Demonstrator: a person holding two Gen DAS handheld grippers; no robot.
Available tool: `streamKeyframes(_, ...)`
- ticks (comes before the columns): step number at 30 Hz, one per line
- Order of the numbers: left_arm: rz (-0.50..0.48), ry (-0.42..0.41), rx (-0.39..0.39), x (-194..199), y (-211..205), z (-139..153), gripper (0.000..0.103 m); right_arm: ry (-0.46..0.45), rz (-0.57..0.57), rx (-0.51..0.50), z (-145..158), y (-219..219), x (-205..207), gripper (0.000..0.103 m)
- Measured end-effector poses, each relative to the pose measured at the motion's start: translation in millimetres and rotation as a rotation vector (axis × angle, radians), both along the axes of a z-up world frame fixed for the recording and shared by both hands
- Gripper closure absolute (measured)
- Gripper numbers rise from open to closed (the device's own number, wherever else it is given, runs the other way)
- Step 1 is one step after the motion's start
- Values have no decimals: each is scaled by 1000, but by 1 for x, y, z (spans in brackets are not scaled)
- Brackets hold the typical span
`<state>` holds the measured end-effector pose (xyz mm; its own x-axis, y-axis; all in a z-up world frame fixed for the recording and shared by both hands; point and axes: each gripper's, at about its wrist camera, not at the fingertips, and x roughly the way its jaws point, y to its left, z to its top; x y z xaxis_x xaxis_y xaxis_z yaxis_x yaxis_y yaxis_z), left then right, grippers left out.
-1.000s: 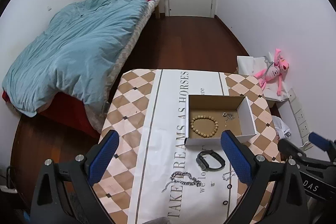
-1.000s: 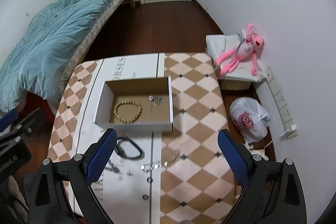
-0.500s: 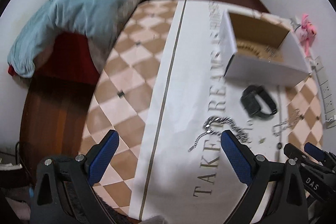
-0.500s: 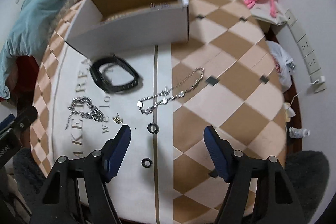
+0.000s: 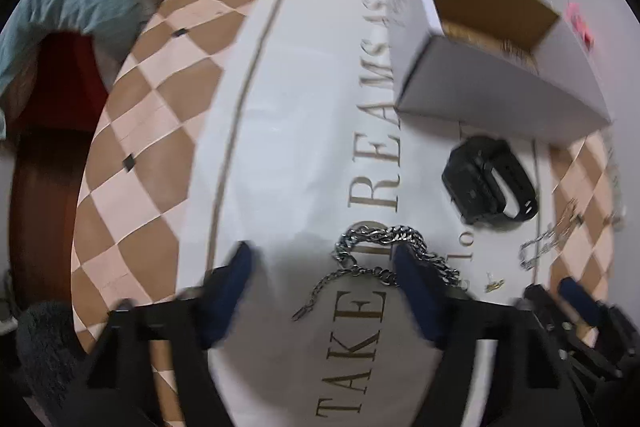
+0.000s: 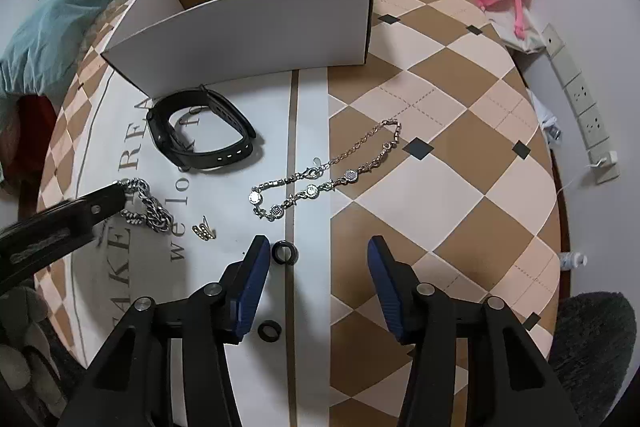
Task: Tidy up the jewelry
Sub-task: 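Grasp the thick silver chain bracelet with the left tool while the right tool grasps a black ring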
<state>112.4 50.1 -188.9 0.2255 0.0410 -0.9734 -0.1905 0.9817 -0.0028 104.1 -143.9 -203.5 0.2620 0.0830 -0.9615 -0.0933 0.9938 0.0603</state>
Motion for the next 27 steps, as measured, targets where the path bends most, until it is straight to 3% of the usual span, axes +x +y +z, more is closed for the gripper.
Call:
streamKeyframes(3, -32, -30, 3, 0, -8, 3, 77, -22, 10, -11, 1, 2, -2, 59)
streamKeyframes(4, -45, -31, 3, 1, -11, 4, 93, -35, 13, -3, 2, 1, -3, 77)
streamKeyframes(5, -56, -28, -1, 1, -14, 4, 97, -35, 12, 15, 2, 1, -3, 90)
streamKeyframes(8, -57, -30, -21, -1, -15, 5, 97, -35, 1, 34, 3, -1, -4, 91)
streamKeyframes(12, -61, -49, -38, -10, -10, 14, 97, -26, -52, 143, 8, -19, -6, 91)
streamKeyframes(20, -66, -107, -72, -41, -3, 54, 97, -15, -141, 318, 30, -58, -13, 91)
streamKeyframes(27, -90, -156, -100, -36, 0, 85, 97, -33, -160, 402, 56, -70, -9, 91)
